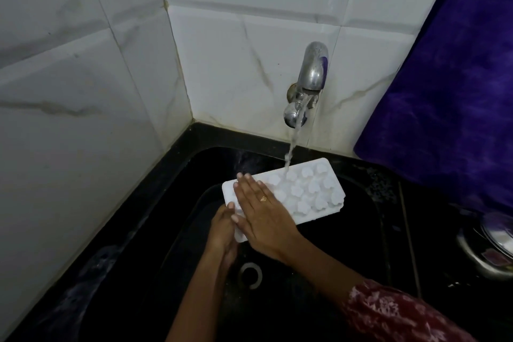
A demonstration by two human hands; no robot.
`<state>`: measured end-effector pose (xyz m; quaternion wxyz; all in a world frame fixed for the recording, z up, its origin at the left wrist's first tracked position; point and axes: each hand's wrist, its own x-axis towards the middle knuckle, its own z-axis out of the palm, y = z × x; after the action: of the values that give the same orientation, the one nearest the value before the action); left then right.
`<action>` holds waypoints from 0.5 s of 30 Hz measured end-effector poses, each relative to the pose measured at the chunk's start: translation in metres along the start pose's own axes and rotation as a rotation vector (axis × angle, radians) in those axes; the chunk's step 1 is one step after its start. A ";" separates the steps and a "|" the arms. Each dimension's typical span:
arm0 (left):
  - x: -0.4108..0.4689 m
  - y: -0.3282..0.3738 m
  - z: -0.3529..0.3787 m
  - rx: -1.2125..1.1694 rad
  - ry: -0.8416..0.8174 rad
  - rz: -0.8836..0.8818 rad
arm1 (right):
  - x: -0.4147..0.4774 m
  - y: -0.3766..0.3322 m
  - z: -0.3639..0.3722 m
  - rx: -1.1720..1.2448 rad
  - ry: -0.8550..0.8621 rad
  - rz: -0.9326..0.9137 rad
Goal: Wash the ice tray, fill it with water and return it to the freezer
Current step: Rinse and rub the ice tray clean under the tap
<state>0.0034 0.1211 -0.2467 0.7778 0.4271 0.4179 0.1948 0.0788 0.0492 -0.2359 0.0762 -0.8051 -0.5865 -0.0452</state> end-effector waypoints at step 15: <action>0.014 0.013 -0.041 -0.019 0.192 -0.071 | -0.028 0.092 -0.048 1.081 0.042 0.559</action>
<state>-0.0214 0.1576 -0.2543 0.7448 0.3837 0.5035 0.2110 0.1583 -0.0127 -0.1997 0.4946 -0.7749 -0.2910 0.2649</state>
